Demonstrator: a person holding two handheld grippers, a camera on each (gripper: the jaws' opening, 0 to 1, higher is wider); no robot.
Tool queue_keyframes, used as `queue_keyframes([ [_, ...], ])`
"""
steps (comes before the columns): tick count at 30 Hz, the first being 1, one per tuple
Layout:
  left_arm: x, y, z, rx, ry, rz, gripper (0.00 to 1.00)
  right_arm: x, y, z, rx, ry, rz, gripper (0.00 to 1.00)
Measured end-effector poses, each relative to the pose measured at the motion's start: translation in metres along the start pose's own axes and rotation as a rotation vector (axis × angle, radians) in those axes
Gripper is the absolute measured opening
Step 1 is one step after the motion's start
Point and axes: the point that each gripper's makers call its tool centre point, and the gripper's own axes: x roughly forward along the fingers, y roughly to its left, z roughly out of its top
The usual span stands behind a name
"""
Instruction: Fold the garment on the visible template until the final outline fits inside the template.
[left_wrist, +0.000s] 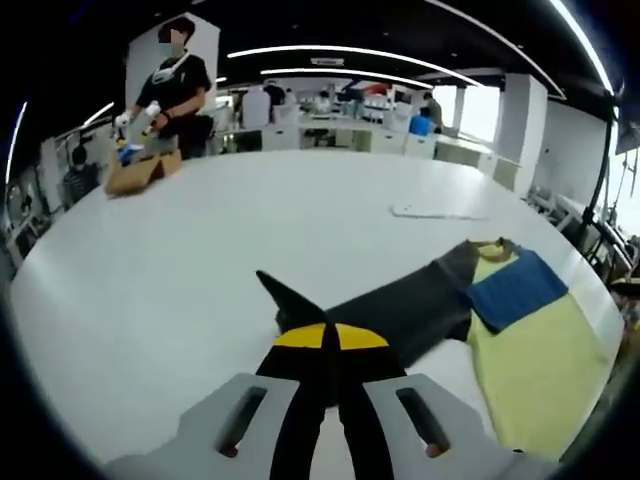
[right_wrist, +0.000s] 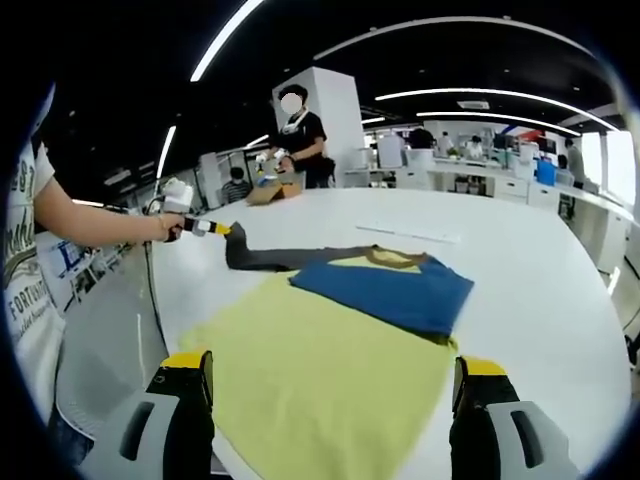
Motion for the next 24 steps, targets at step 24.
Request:
queue_keyframes([
  [24,0.025,-0.076,0.032,-0.012,-0.063,-0.163,0.0,-0.001,0.005,-0.002,-0.016,0.006,0.006,0.99],
])
